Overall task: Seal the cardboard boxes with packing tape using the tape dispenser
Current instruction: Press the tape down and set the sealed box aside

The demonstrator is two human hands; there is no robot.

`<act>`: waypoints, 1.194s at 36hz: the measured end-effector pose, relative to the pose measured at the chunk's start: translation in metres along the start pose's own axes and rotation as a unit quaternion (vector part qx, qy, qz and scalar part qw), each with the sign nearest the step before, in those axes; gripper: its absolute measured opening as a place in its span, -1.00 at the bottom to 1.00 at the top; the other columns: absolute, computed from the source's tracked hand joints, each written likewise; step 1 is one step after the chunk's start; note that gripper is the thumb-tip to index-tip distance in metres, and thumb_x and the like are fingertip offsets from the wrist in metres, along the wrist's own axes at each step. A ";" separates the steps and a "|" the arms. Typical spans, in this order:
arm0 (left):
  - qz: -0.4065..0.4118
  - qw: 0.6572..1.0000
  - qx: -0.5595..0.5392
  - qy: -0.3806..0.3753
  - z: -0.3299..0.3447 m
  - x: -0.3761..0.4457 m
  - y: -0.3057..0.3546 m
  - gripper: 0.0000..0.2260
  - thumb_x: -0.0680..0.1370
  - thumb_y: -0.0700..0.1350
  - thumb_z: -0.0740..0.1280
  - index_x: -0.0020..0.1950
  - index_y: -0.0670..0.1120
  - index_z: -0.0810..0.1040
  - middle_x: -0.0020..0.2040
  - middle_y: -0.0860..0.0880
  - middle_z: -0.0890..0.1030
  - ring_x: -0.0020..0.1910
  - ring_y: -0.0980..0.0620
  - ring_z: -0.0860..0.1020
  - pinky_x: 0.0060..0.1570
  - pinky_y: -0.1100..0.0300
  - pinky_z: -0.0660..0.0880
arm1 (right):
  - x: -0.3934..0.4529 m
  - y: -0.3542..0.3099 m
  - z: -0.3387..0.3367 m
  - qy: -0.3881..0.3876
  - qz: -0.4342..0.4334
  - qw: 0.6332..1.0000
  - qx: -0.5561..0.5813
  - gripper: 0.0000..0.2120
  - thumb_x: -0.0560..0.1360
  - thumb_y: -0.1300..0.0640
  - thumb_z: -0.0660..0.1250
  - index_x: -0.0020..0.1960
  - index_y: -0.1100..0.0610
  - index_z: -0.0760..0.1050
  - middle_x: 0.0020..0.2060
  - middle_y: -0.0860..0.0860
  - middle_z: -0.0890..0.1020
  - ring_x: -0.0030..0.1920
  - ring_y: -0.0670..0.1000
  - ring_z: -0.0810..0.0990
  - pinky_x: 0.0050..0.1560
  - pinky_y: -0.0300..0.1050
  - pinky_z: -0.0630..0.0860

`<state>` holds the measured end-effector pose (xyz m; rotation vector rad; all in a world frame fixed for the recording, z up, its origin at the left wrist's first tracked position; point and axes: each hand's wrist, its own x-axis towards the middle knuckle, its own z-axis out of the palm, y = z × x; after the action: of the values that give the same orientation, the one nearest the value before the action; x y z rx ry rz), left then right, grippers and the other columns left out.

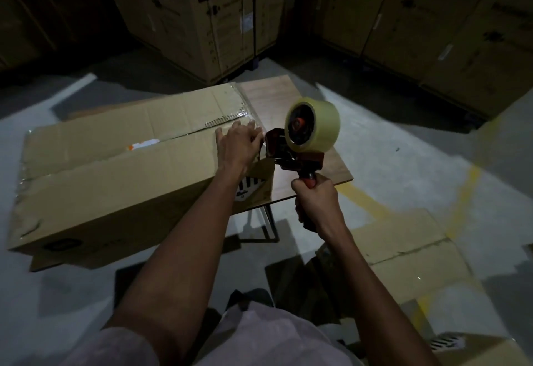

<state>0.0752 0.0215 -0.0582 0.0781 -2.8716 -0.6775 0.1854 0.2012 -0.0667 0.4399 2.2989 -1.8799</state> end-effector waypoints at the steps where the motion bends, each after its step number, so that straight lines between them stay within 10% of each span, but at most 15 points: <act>1: 0.000 1.000 0.002 0.000 0.000 0.000 0.000 -0.64 0.68 0.07 0.22 0.43 -0.01 0.54 0.34 -0.16 0.58 0.42 -0.08 0.46 0.48 -0.16 0.15 | 0.000 0.000 0.000 0.001 -0.002 1.000 -0.006 -0.81 0.50 0.12 0.33 -0.22 0.07 0.34 -0.48 0.06 0.39 -0.57 0.03 0.35 -0.52 -0.20 0.34; 16: 0.000 1.000 0.004 0.003 0.002 0.000 -0.002 -0.60 0.66 0.15 0.23 0.40 0.00 0.57 0.31 -0.13 0.60 0.35 -0.10 0.50 0.45 -0.16 0.19 | -0.003 0.013 -0.006 -0.005 -0.011 1.000 -0.016 -0.79 0.47 0.09 0.34 -0.25 0.05 0.34 -0.46 0.09 0.41 -0.51 0.05 0.38 -0.50 -0.16 0.35; 23: 0.053 0.995 0.041 0.079 0.006 -0.007 0.001 -0.78 0.63 0.05 0.35 0.05 -0.03 0.74 -0.03 -0.05 0.72 -0.13 -0.13 0.63 0.08 0.00 0.50 | 0.000 0.020 0.005 0.020 -0.017 1.000 -0.013 -0.80 0.39 -0.03 0.32 -0.34 -0.05 0.36 -0.47 0.06 0.37 -0.42 0.06 0.33 -0.34 0.00 0.32; 29: -0.038 0.998 -0.023 0.050 0.012 -0.018 0.002 -0.72 0.63 0.08 0.32 0.25 0.02 0.68 0.23 -0.04 0.67 0.24 -0.04 0.60 0.41 -0.08 0.30 | -0.001 0.024 0.004 0.022 -0.012 1.000 0.008 -0.78 0.42 0.03 0.31 -0.37 -0.06 0.36 -0.48 0.05 0.33 -0.48 0.03 0.29 -0.41 -0.06 0.31; 43: -0.062 0.997 -0.040 0.033 0.006 -0.020 0.004 -0.71 0.64 0.13 0.31 0.27 0.07 0.67 0.35 -0.06 0.60 0.39 -0.01 0.49 0.53 -0.17 0.08 | -0.001 0.018 -0.008 -0.015 -0.014 1.000 -0.001 -0.83 0.43 0.02 0.34 -0.32 -0.13 0.46 -0.51 -0.01 0.44 -0.52 0.04 0.41 -0.46 -0.11 0.39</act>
<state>0.0933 0.0295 -0.0653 0.2649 -2.7914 -0.7965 0.1926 0.2119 -0.0820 0.3797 2.3006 -1.8824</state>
